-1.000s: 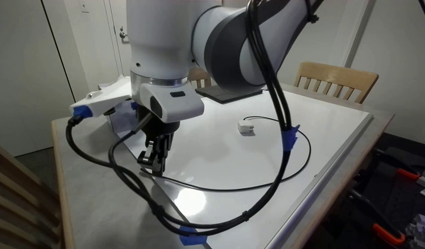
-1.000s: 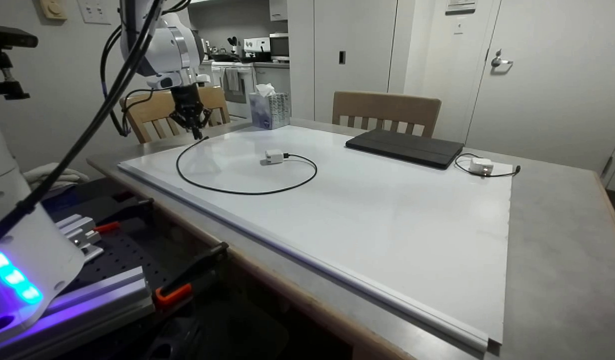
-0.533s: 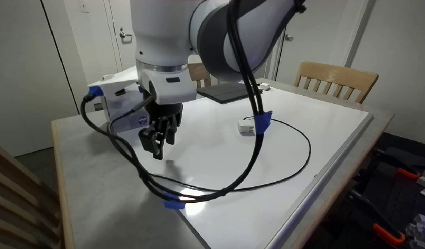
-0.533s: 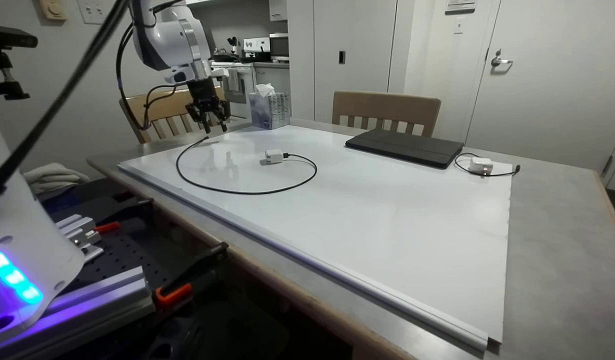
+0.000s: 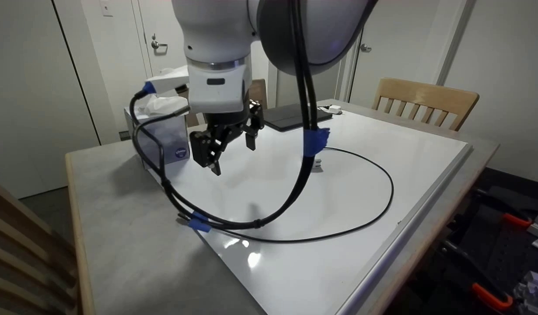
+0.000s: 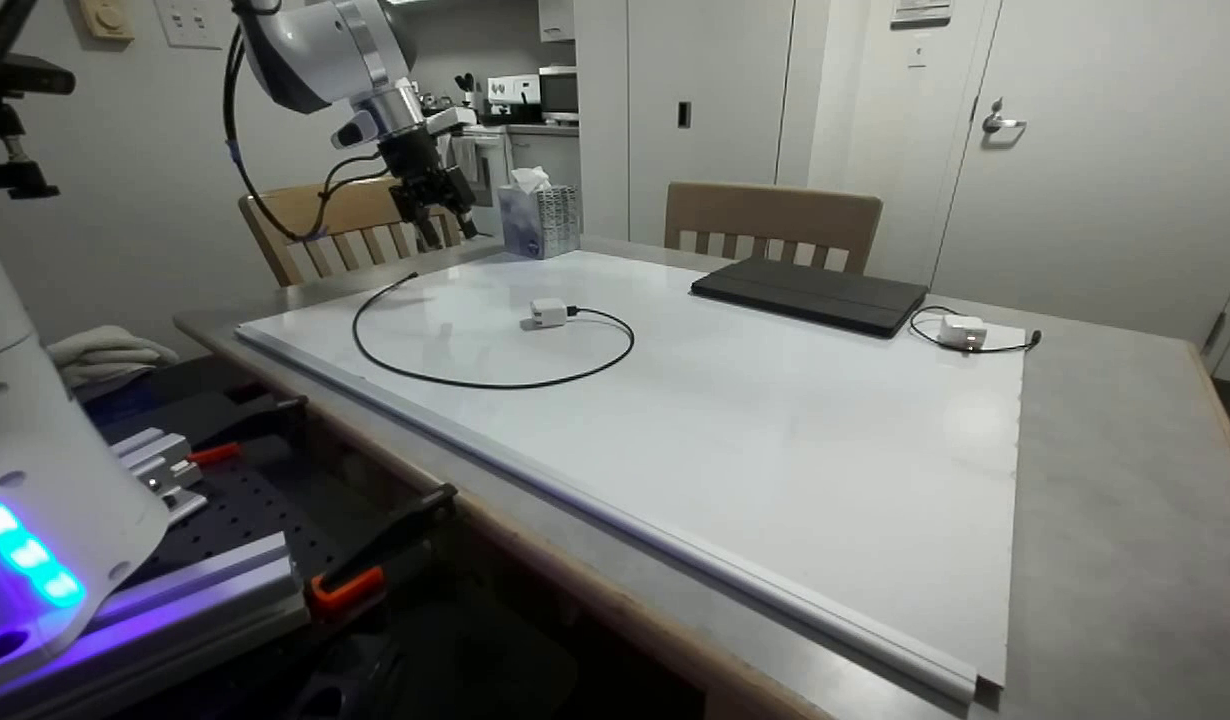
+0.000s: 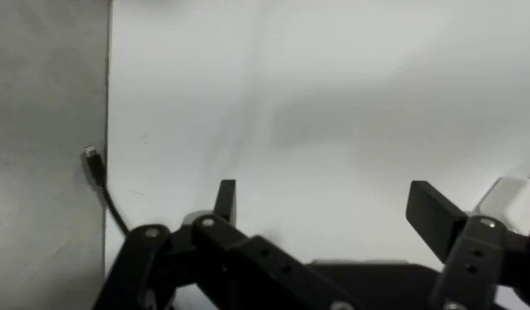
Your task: Unwind the black charging cable
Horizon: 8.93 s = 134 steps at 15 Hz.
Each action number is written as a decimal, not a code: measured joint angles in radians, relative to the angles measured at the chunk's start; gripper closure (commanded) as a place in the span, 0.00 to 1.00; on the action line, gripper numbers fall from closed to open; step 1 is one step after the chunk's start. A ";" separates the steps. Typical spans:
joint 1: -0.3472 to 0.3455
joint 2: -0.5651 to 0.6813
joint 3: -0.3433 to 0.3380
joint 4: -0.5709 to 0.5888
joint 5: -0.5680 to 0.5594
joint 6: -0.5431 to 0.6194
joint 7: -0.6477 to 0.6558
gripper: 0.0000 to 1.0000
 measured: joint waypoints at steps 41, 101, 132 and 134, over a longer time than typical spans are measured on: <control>-0.125 -0.055 -0.141 -0.277 0.359 0.331 0.337 0.00; -0.329 -0.063 -0.155 -0.308 0.678 0.305 -0.127 0.34; -0.371 -0.063 -0.208 -0.277 0.756 0.302 0.393 0.74; -0.380 -0.062 -0.208 -0.276 0.788 0.316 0.443 0.74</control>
